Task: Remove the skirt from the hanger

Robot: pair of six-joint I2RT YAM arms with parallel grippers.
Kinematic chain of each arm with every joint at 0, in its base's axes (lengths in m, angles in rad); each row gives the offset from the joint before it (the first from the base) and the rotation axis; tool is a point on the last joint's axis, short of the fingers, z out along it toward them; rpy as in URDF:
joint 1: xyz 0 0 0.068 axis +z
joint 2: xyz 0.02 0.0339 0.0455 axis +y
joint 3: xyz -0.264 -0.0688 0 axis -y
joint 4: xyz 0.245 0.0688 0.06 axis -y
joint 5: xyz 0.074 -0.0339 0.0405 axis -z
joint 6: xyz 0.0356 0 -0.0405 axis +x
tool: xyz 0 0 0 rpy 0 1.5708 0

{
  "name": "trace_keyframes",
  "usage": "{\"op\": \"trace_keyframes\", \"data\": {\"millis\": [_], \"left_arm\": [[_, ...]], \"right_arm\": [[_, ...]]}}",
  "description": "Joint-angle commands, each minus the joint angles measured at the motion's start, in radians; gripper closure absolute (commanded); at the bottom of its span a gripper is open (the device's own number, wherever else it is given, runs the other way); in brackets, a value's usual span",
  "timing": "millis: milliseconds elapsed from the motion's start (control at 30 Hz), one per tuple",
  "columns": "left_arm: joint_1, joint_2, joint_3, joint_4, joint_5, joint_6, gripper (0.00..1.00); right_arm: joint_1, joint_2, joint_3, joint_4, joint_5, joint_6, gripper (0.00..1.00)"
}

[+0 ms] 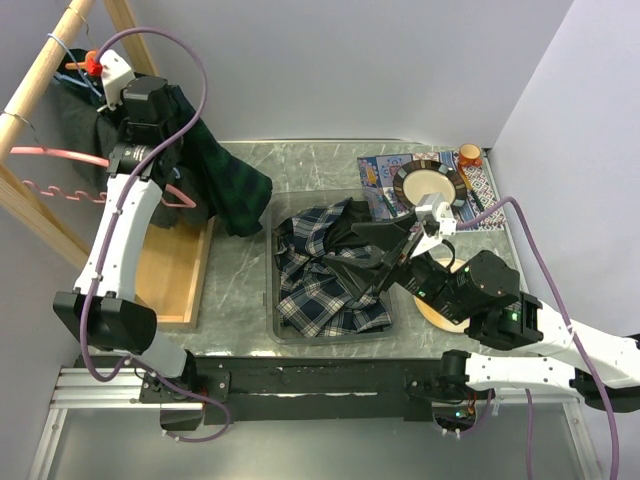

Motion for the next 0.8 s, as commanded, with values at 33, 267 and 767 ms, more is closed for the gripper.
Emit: {"op": "trace_keyframes", "data": {"millis": [33, 267, 767], "left_arm": [[0.014, -0.046, 0.043, 0.050, 0.069, 0.035, 0.99], [0.012, -0.063, 0.121, 0.076, 0.071, 0.084, 0.99], [-0.026, -0.113, 0.188, 0.004, 0.155, 0.144, 0.99]], "right_arm": [[0.005, -0.025, 0.010, 0.061, -0.047, -0.033, 0.05], [0.005, -0.069, -0.047, 0.154, -0.067, -0.055, 0.04], [0.005, -0.181, -0.128, 0.231, -0.088, -0.060, 0.04]]}}
